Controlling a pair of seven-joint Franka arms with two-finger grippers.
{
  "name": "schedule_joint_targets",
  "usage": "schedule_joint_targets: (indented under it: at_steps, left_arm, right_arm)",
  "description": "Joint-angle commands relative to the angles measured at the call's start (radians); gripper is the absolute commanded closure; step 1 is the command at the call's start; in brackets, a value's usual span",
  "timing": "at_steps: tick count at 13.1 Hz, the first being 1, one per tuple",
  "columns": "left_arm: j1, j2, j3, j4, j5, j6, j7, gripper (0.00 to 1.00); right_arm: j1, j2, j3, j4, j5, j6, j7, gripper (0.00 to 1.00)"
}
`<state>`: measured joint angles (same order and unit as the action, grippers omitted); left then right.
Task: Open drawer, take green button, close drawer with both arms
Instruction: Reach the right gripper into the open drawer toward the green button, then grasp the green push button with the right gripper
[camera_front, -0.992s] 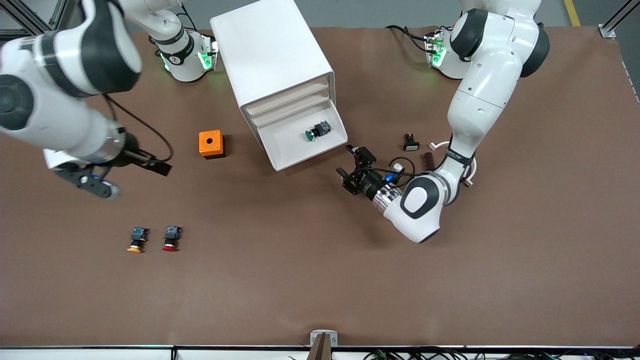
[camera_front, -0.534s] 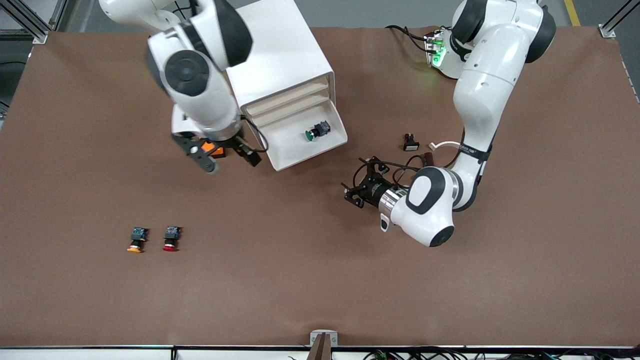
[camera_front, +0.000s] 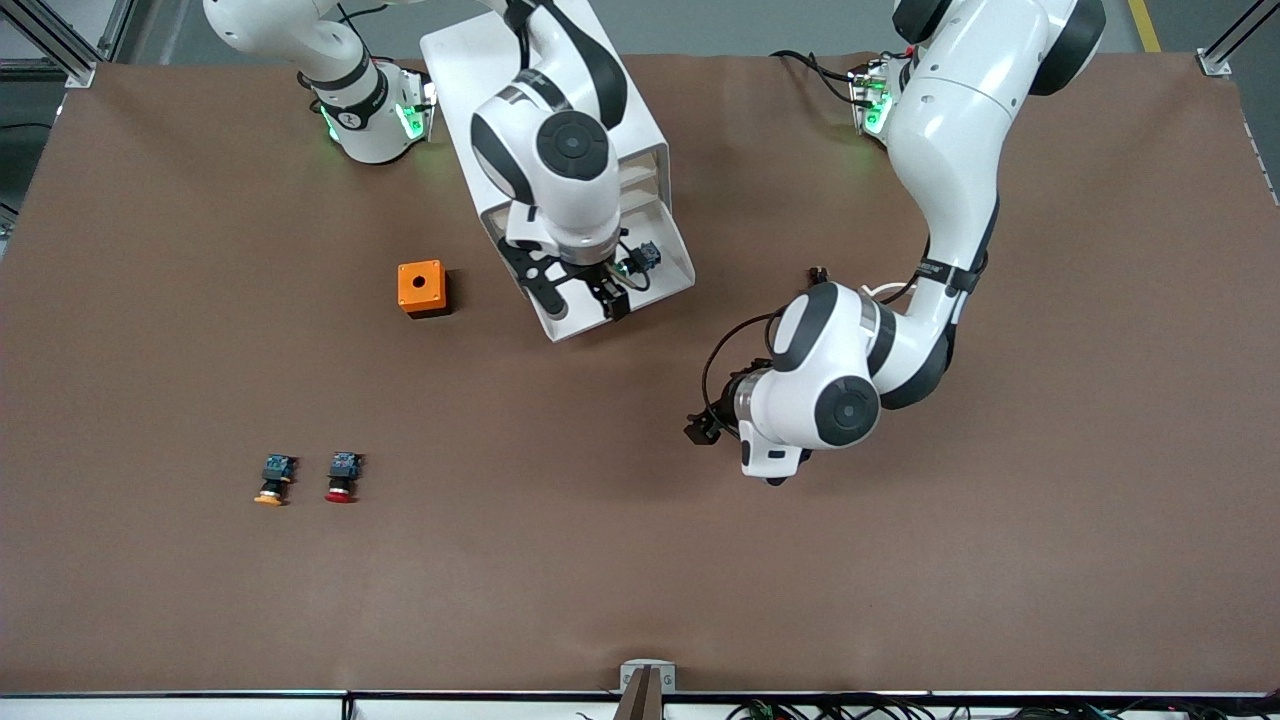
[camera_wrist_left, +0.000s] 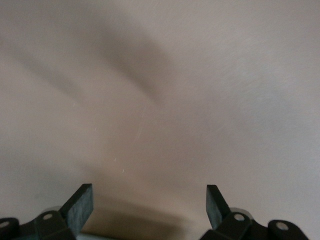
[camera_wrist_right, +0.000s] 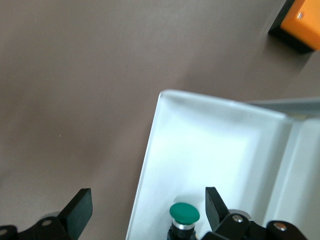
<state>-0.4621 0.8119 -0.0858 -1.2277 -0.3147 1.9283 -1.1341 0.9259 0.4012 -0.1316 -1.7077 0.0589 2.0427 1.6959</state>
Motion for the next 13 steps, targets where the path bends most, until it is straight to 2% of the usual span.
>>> schedule_joint_targets:
  at_steps: [1,4,7,10,13]
  left_arm:
    - [-0.024,-0.046,0.006,-0.045,0.098,0.067,0.002,0.01]
    - [-0.039,-0.065,0.008,-0.058,0.147,0.081,-0.003,0.01]
    - [-0.036,-0.111,0.006,-0.085,0.195,0.092,-0.004,0.01]
    - [-0.032,-0.116,0.006,-0.087,0.27,0.106,-0.004,0.0]
    - [-0.036,-0.125,0.006,-0.088,0.276,0.107,-0.007,0.0]
  right_arm:
    - [0.045,0.033,-0.014,0.01,0.034,0.014,0.033,0.0]
    - [0.08,0.071,-0.016,0.011,0.076,0.043,0.036,0.01]
    - [0.108,0.105,-0.014,0.013,0.084,0.047,0.054,0.02]
    - [0.133,0.113,-0.014,0.013,0.084,0.045,0.076,0.03]
    - [0.151,0.117,-0.014,0.013,0.091,0.057,0.106,0.05]
